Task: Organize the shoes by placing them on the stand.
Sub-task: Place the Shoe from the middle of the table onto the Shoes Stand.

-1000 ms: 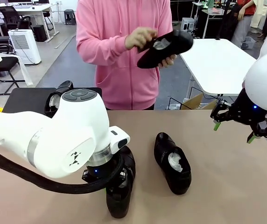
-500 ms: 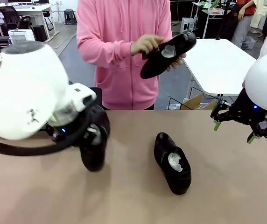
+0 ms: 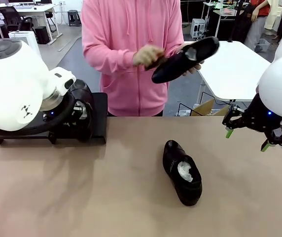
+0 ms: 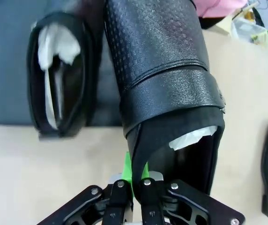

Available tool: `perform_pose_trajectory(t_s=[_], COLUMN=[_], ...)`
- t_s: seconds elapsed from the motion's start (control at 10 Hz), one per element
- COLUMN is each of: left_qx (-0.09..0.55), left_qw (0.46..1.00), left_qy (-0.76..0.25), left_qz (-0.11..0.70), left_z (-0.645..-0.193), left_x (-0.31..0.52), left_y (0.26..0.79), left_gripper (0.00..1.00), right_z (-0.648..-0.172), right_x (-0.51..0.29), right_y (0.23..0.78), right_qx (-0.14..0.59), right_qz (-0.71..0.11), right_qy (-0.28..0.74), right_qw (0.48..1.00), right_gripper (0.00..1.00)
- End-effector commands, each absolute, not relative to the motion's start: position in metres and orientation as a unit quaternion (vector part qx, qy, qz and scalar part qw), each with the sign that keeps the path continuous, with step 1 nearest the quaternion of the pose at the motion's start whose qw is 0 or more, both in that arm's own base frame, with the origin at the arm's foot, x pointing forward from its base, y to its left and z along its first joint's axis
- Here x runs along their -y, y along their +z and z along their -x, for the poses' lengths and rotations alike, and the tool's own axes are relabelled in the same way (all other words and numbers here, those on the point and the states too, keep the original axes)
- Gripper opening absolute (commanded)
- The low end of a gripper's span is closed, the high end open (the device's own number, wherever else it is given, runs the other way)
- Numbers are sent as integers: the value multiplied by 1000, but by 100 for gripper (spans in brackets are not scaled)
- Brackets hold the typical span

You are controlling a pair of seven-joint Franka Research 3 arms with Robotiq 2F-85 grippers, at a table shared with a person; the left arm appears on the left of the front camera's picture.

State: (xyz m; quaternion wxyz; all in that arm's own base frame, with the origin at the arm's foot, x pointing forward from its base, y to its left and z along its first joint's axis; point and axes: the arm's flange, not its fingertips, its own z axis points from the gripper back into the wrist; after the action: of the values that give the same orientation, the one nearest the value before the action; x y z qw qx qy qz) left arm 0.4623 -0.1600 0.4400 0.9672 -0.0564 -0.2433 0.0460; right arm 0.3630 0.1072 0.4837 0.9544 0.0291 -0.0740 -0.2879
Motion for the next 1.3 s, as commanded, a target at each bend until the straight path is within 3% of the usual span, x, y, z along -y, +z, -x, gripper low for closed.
perform_pose_trajectory(t_s=[0.0, 0.5, 1.2], left_qx=[283, 299, 253], left_qw=[957, 951, 965], left_qy=[45, 74, 64], left_qz=[32, 2, -1], left_z=[-485, -542, -549], left_x=[178, 174, 176], left_y=[443, 427, 417], left_gripper=[0, 0, 0], right_z=[-365, -365, -365], right_x=[-106, -106, -106], right_y=[484, 484, 484], right_qx=[75, 75, 75], right_qz=[-35, -35, -35], right_qy=[-281, -281, -281], right_qw=[956, 956, 956], right_gripper=[100, 100, 100])
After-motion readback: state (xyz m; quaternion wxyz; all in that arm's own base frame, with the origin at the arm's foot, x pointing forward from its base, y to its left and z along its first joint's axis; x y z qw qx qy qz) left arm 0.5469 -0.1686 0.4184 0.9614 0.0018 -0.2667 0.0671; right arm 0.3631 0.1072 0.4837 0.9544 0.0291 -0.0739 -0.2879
